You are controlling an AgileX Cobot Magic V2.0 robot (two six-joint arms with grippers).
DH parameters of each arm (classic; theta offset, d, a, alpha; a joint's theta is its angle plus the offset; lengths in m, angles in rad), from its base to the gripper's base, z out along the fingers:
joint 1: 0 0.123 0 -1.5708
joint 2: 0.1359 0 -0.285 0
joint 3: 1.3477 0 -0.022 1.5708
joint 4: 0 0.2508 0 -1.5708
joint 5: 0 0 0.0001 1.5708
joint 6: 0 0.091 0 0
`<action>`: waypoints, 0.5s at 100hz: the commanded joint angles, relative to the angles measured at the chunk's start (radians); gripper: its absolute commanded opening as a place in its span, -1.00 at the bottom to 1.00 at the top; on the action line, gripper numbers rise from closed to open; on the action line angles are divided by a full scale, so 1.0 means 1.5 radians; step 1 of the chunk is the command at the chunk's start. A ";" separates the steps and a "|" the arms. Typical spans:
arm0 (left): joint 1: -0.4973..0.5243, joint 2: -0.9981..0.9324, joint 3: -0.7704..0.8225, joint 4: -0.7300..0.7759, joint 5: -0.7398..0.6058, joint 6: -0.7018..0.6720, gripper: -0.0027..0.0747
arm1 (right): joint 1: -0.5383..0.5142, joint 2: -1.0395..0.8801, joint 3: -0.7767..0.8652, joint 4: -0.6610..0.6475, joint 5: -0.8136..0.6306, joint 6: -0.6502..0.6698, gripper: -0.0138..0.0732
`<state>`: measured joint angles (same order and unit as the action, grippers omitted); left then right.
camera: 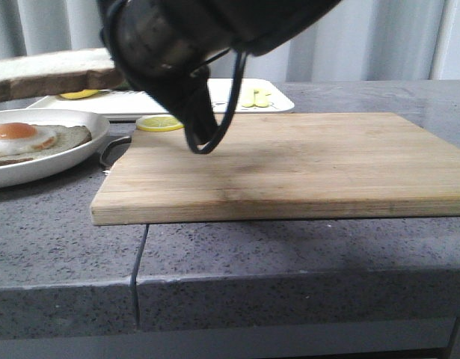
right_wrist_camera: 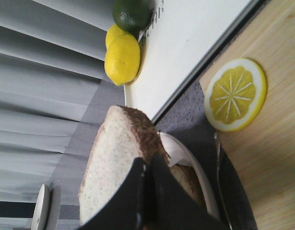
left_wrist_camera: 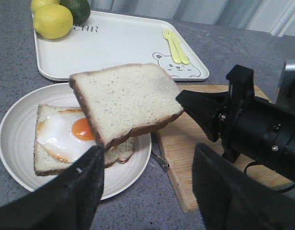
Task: Place bread and move sandwich to tray
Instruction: 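Carry the bread slice with the right gripper over the egg toast plate, then lower the bread onto the egg toast and open the right gripper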
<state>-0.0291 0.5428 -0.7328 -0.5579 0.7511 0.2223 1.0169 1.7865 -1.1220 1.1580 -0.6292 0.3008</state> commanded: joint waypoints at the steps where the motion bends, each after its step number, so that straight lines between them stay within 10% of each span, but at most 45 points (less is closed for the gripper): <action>1: 0.002 0.009 -0.022 -0.017 -0.041 0.003 0.07 | 0.004 -0.021 -0.035 -0.019 -0.047 -0.007 -0.82; 50: 0.002 0.009 -0.022 -0.017 -0.041 0.003 0.07 | 0.015 0.027 -0.075 -0.007 -0.024 -0.038 -0.82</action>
<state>-0.0291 0.5428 -0.7328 -0.5579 0.7511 0.2223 1.0382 1.8696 -1.1995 1.1780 -0.6316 0.2600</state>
